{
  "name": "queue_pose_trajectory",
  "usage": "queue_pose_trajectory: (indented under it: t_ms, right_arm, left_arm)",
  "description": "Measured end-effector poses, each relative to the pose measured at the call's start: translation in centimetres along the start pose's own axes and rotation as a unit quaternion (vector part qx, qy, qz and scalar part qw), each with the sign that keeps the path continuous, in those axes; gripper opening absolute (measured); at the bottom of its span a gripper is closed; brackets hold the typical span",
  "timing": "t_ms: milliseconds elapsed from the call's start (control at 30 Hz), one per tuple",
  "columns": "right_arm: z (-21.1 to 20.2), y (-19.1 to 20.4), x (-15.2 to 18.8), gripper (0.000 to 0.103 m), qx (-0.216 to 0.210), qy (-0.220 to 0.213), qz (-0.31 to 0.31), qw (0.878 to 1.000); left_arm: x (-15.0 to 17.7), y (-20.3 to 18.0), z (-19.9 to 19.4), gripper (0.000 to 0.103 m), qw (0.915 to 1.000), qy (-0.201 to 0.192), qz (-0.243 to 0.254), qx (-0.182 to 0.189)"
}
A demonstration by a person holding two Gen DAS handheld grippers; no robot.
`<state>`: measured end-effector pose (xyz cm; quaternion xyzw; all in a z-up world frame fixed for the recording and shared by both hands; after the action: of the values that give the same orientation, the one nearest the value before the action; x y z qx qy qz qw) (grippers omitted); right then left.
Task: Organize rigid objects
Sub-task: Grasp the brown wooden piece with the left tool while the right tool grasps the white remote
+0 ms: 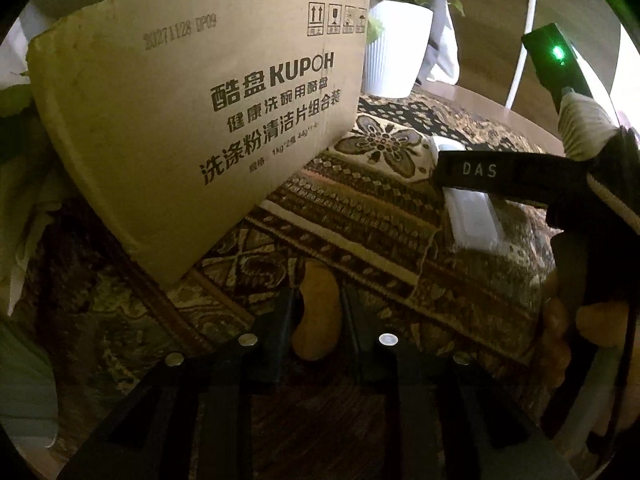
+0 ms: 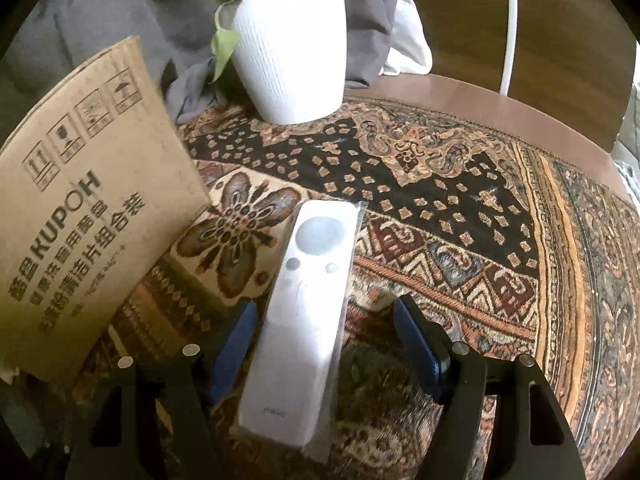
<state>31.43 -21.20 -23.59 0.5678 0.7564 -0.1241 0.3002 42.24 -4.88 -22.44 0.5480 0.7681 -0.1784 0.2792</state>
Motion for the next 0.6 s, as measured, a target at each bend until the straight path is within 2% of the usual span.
queue_pose_trajectory:
  t_ms: [167,300,433,600]
  right_arm:
    - [0.8,0.2,-0.7,0.072,0.006,0.004,-0.019,1.000]
    - [1.2,1.0,-0.7,0.071,0.022,0.003,-0.058,0.998]
    - [1.0,1.5,-0.6,0.052,0.004,0.002,-0.093,0.996]
    - [0.6,1.0,-1.0,0.043,-0.030,0.014,-0.106,0.994]
  left_arm:
    - [-0.4,0.1,0.3,0.024,0.9998,-0.004,-0.020,0.002]
    - [-0.5,0.3,0.3,0.024,0.9995,-0.005,-0.031,0.005]
    - [-0.7,0.7,0.3,0.024,0.9987,-0.008,-0.049,0.012]
    - [-1.4,0.5,-0.4,0.024,0.9979,-0.025,-0.059,-0.001]
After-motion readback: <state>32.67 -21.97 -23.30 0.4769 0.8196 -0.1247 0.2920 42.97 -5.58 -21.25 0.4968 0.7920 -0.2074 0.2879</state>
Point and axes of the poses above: each gripper's, at about its wrist camera, not at the fingertips, and z roughly the way its jaws point, y to its left, x to its underside, the point moved 1 cm from there along z, roughly the way its jaws point, and after that the axes turned 4 degrees about z, right-handed, at the moved point
